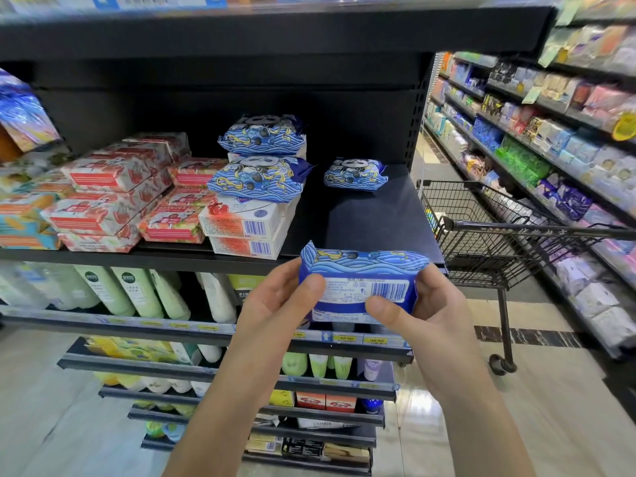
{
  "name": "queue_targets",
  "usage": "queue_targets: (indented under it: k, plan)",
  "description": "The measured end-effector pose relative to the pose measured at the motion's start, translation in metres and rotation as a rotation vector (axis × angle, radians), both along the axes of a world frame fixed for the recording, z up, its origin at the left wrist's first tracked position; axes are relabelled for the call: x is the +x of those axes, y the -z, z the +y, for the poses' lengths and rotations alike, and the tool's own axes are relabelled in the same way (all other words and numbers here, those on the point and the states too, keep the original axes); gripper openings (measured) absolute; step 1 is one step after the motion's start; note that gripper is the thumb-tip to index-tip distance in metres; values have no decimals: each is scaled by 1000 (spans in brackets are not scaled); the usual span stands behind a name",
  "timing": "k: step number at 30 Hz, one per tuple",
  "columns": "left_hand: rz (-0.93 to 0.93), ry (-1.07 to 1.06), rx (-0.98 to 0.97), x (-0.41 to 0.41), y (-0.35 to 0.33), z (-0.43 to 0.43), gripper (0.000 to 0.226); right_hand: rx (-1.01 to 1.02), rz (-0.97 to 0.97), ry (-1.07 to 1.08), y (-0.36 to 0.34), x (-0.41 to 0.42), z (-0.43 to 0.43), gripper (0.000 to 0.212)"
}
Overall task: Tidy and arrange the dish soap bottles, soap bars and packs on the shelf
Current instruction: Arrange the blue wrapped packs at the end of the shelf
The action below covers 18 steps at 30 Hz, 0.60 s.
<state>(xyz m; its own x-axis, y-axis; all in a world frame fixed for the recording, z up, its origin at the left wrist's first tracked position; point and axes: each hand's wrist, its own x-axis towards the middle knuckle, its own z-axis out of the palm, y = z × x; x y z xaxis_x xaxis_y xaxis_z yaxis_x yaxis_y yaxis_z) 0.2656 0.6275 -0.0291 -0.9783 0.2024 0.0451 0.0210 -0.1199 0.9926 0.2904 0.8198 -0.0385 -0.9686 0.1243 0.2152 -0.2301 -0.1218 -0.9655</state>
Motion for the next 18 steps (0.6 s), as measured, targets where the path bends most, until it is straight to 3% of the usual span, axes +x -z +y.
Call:
queue_targets:
  k: [5, 7, 10, 13, 18]
  plan:
    - [-80, 54, -23, -1, 0, -4, 83, 16, 73, 9, 6, -5, 5, 53]
    - [-106, 57, 0, -1, 0, -2, 78, 28, 84, 1, 6, -5, 4, 51]
    - [-87, 60, 15, 0, 0, 3, 44, 41, 85, -33, 6, -4, 3, 50]
    - [-58, 6, 31, -1, 2, 3, 32, 101, 90, -46, 6, -3, 2, 58]
    - [-26, -36, 43, -5, 6, 1, 64, 20, -55, 14, 2, 3, -7, 89]
